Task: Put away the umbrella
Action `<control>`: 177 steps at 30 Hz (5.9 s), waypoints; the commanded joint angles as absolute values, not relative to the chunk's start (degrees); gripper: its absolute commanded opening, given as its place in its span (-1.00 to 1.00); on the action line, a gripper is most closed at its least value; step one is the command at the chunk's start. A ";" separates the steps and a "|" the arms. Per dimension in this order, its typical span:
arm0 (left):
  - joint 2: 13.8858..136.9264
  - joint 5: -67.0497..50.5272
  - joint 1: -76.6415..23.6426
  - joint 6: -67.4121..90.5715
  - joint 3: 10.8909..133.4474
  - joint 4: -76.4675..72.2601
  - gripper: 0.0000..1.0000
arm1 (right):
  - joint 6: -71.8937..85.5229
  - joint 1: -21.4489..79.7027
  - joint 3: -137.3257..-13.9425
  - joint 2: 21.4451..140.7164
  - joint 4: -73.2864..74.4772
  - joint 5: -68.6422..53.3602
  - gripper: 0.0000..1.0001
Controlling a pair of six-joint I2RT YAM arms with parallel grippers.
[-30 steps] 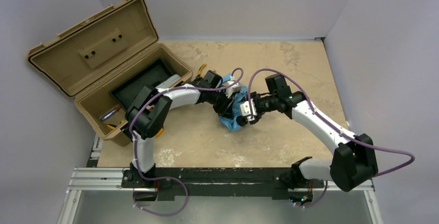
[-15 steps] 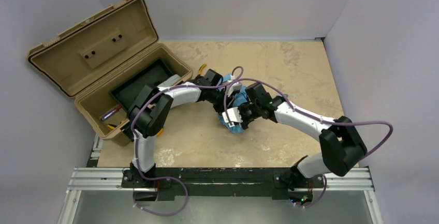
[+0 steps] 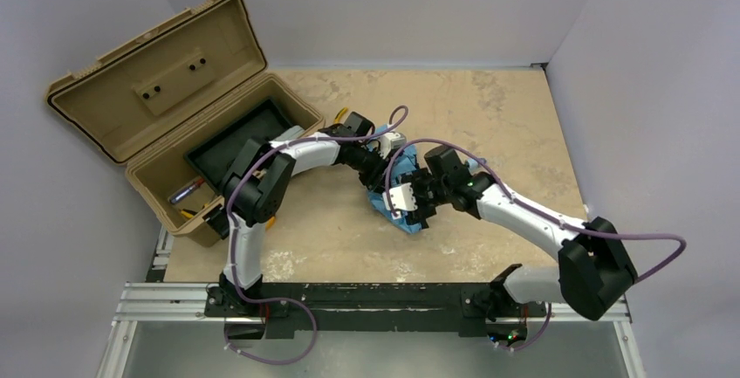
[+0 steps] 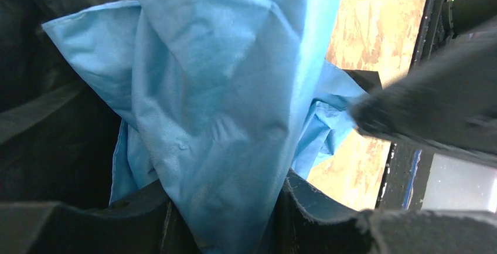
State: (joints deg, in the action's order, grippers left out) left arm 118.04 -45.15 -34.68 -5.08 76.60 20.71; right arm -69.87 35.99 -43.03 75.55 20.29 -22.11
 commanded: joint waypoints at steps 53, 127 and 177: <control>77.76 -23.08 -27.02 14.91 55.23 4.46 0.23 | -71.63 30.29 -50.82 95.84 38.02 -31.04 -0.62; 110.42 -30.93 -38.76 -26.81 61.98 20.25 -1.00 | -69.88 13.55 -79.68 101.60 52.56 -55.98 0.22; 124.69 -37.32 -36.63 -17.28 77.00 33.14 -1.00 | -92.79 13.18 -54.82 74.02 40.45 -53.54 0.98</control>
